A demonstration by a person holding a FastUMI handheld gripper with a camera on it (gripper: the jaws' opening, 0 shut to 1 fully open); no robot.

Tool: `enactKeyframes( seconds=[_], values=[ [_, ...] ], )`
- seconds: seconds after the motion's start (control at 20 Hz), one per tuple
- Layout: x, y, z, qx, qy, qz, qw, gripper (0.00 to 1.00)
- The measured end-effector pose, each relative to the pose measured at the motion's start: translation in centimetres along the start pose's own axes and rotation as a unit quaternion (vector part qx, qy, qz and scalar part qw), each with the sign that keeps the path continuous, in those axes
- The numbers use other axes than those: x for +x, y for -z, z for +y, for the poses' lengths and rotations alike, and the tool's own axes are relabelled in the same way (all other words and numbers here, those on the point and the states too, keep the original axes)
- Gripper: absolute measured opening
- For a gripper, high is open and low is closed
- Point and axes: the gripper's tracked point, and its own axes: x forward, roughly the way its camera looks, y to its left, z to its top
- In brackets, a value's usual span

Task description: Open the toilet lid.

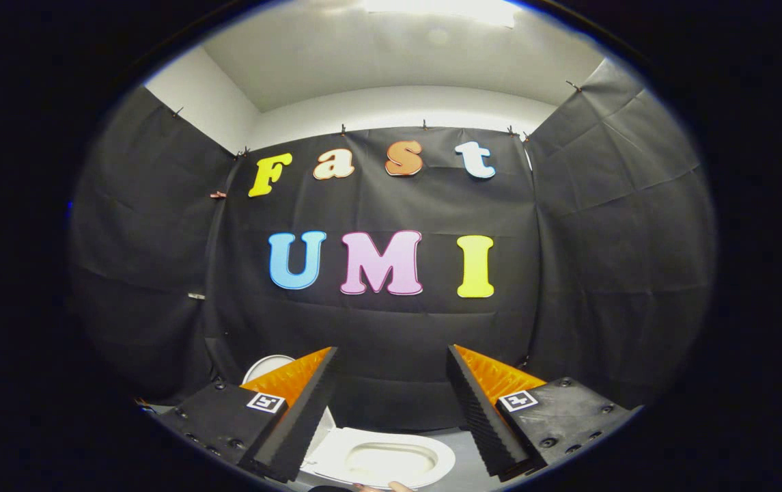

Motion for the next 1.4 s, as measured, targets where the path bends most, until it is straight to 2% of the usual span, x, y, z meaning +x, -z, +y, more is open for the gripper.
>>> enactKeyframes(
  seconds=[0.4, 1.4],
  values=[
    [0.5, 1.4, 1.1, -0.002, -0.018, 0.016, 1.0, 0.98],
    [1.3, 2.9, 0.6, 0.003, -0.004, 0.037, 0.999, 0.98]
  ],
)
